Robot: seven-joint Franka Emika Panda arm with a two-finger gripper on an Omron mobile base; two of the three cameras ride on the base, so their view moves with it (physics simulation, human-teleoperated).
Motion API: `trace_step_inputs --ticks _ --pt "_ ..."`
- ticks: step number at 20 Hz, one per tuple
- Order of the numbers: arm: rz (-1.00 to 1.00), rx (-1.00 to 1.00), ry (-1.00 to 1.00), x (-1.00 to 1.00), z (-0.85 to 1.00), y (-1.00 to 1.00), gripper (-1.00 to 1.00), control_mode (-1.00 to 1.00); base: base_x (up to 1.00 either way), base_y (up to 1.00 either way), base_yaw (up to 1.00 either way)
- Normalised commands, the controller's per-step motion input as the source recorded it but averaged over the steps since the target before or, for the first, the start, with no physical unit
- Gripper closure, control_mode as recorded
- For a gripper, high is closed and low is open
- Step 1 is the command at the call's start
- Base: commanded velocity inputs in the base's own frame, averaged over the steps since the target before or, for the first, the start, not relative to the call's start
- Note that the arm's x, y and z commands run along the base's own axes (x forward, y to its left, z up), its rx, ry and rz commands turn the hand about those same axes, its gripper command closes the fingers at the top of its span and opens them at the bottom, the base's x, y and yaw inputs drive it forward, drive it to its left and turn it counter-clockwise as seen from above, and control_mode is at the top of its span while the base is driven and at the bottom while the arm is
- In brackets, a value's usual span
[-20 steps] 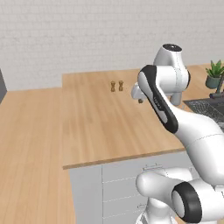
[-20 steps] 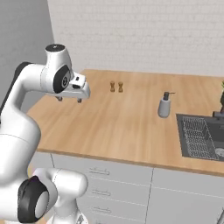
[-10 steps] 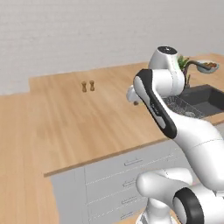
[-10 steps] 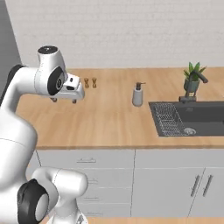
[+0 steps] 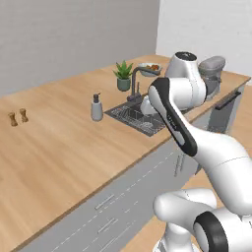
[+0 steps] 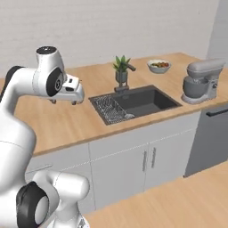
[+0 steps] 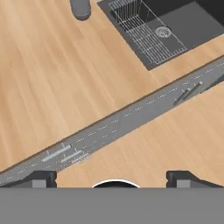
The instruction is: Navigate to the stand mixer.
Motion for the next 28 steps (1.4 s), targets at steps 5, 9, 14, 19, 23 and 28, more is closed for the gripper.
trace_step_inputs --ticks 5,9,14,19,23,28 --pt "0.00 0.00 0.00 0.00 0.00 0.00 -1.00 1.00 0.04 -0.77 -0.57" --pt "0.00 0.00 0.00 0.00 0.00 0.00 -1.00 1.00 0.12 -0.91 -0.55" --pt "0.00 0.00 0.00 0.00 0.00 0.00 -1.00 1.00 0.11 -0.93 -0.54" --pt "0.00 0.00 0.00 0.00 0.00 0.00 -1.00 1.00 0.00 -0.86 -0.53" --pt "0.00 0.00 0.00 0.00 0.00 0.00 -1.00 1.00 0.00 -0.37 -0.27" --pt "0.00 0.00 0.00 0.00 0.00 0.00 -1.00 1.00 0.00 0.00 0.00"
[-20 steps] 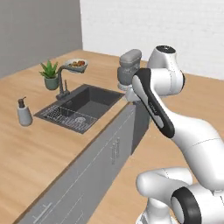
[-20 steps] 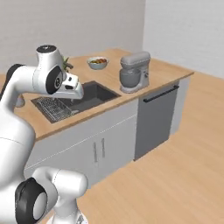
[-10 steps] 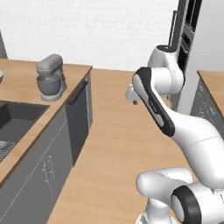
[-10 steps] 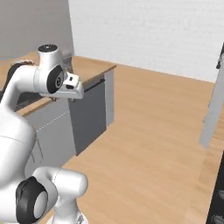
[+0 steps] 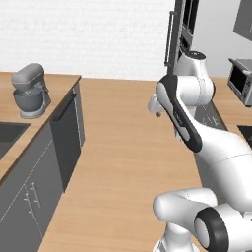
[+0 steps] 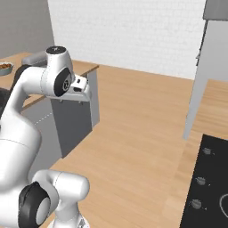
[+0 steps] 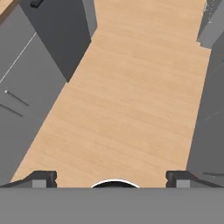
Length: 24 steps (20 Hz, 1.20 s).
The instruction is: Navigate to the stand mixer.
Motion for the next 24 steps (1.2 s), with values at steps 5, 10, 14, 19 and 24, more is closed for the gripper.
trace_step_inputs --ticks 5,10,14,19,24 --pt "0.00 0.00 0.00 0.00 0.00 0.00 -1.00 1.00 -0.04 0.11 -0.16" --pt "0.00 0.00 0.00 0.00 0.00 0.00 -1.00 1.00 0.00 0.45 -0.14" --pt "0.00 0.00 0.00 0.00 0.00 0.00 -1.00 1.00 0.00 0.40 0.00" --pt "0.00 0.00 0.00 0.00 0.00 0.00 -1.00 1.00 0.76 0.62 0.00" --pt "0.00 0.00 0.00 0.00 0.00 0.00 -1.00 1.00 1.00 0.01 -0.01"
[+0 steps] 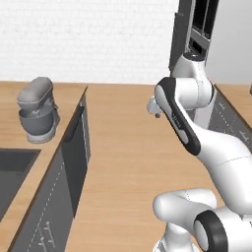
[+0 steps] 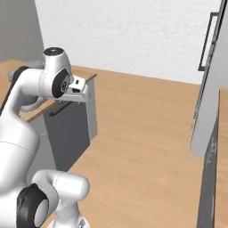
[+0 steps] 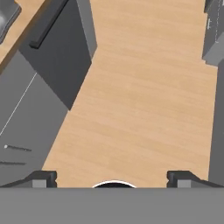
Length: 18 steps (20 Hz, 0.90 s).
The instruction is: Navigate to the stand mixer.
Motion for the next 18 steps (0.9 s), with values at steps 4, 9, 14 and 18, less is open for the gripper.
trace_step_inputs --ticks 4,9,14,18 --pt "0.00 0.00 0.00 0.00 0.00 0.00 -1.00 1.00 1.00 -0.42 0.01" --pt "0.00 0.00 0.00 0.00 0.00 0.00 -1.00 1.00 1.00 -0.06 0.00" --pt "0.00 0.00 0.00 0.00 0.00 0.00 -1.00 1.00 0.78 0.09 -0.03" --pt "0.00 0.00 0.00 0.00 0.00 0.00 -1.00 1.00 -0.12 0.03 0.06"
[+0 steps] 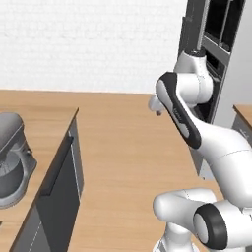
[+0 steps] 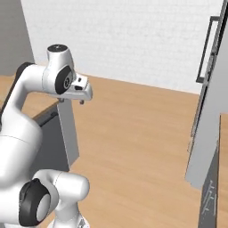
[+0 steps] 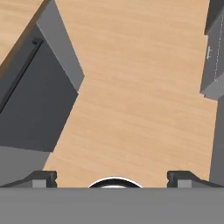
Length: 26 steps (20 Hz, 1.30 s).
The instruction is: Navigate to the stand mixer.
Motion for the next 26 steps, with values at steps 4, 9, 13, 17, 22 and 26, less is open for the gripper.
trace_step_inputs --ticks 4,9,13,17,22,26 --pt "0.00 0.00 0.00 0.00 0.00 0.00 -1.00 1.00 -0.08 0.29 0.71" --pt "0.00 0.00 0.00 0.00 0.00 0.00 -1.00 1.00 0.00 0.40 0.89" --pt "0.00 0.00 0.00 0.00 0.00 0.00 -1.00 1.00 0.00 0.38 0.96" --pt "0.00 0.00 0.00 0.00 0.00 0.00 -1.00 1.00 0.00 0.43 0.95" --pt "0.00 0.00 0.00 0.00 0.00 0.00 -1.00 1.00 0.21 0.16 0.79" --pt "0.00 0.00 0.00 0.00 0.00 0.00 -1.00 1.00 0.13 -0.14 0.10"
